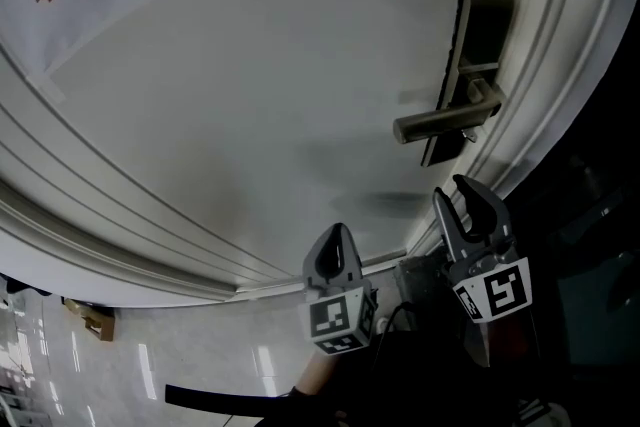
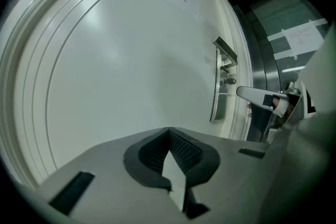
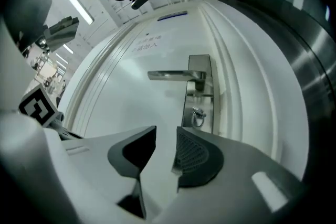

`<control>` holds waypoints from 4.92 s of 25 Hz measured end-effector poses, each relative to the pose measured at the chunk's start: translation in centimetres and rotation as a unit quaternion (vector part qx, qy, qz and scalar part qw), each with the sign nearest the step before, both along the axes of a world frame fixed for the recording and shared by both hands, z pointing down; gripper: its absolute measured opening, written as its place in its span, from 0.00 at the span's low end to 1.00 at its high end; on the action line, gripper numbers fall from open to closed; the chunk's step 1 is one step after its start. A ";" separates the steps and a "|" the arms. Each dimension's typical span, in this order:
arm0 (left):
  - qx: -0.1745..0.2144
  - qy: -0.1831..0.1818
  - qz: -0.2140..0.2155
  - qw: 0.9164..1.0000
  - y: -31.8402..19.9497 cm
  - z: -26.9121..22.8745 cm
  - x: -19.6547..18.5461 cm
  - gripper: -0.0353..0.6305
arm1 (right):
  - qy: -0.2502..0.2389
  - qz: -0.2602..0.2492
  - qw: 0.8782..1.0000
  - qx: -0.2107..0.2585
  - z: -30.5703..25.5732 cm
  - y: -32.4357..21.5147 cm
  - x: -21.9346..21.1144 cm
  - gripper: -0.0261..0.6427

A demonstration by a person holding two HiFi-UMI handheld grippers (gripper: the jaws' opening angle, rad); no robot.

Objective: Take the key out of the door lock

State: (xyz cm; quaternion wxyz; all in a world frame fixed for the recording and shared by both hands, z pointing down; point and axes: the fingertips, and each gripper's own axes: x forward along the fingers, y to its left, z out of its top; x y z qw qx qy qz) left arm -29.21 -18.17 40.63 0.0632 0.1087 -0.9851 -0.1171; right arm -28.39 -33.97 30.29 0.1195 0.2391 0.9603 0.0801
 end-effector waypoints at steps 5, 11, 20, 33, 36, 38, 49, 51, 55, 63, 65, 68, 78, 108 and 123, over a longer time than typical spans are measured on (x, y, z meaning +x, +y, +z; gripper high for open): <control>-0.001 -0.007 0.005 1.000 -0.2 -0.2 -0.1 0.05 | -0.031 0.062 0.995 0.065 -1.7 -3.2 -1.3 0.18; 0.001 -0.011 0.003 1.000 0.5 -0.1 0.0 0.05 | -0.046 0.094 0.974 0.201 -2.5 -3.5 -3.1 0.18; -0.009 -0.012 0.025 1.000 -0.2 -0.9 -0.1 0.05 | -0.082 0.127 0.940 0.305 -3.8 -3.1 -4.9 0.18; -0.006 -0.024 0.027 0.999 -0.4 -2.1 -0.1 0.05 | -0.109 0.167 0.899 0.390 -3.8 -2.9 -5.7 0.07; -0.004 -0.019 0.025 0.999 -0.4 -2.0 0.1 0.05 | -0.112 0.169 0.894 0.399 -3.7 -2.9 -5.7 0.06; -0.003 -0.017 0.024 1.000 -0.3 -2.1 0.1 0.05 | -0.115 0.173 0.889 0.409 -3.6 -2.9 -5.7 0.06; 0.009 -0.012 0.031 0.999 -0.4 -1.9 0.4 0.05 | -0.137 0.181 0.845 0.484 -3.4 -2.8 -5.7 0.06; 0.008 -0.015 0.032 0.999 -0.4 -1.8 0.5 0.05 | -0.140 0.180 0.838 0.496 -3.3 -2.8 -5.7 0.06; 0.007 -0.012 0.031 0.999 -0.4 -1.9 0.4 0.05 | -0.147 0.179 0.823 0.518 -3.3 -2.8 -5.7 0.06; 0.004 -0.010 0.035 0.999 -0.3 -1.7 0.3 0.05 | -0.150 0.178 0.809 0.540 -3.2 -2.8 -5.7 0.06; 0.005 -0.004 0.038 0.999 -0.4 -1.3 0.4 0.05 | -0.150 0.178 0.807 0.542 -3.2 -2.8 -5.7 0.06; 0.006 -0.003 0.033 0.999 -0.3 -1.7 0.2 0.05 | -0.149 0.176 0.805 0.546 -3.2 -2.8 -5.7 0.06; 0.007 -0.016 0.038 0.999 -0.5 -1.6 0.0 0.05 | -0.158 0.179 0.784 0.573 -3.0 -2.9 -5.7 0.06; 0.012 -0.014 0.037 0.999 -0.7 -1.7 0.1 0.05 | -0.150 0.167 0.777 0.588 -3.1 -2.9 -4.8 0.06; 0.017 -0.018 0.036 0.999 -0.3 -1.9 1.2 0.05 | -0.147 0.179 0.772 0.591 -3.0 -3.0 -4.7 0.06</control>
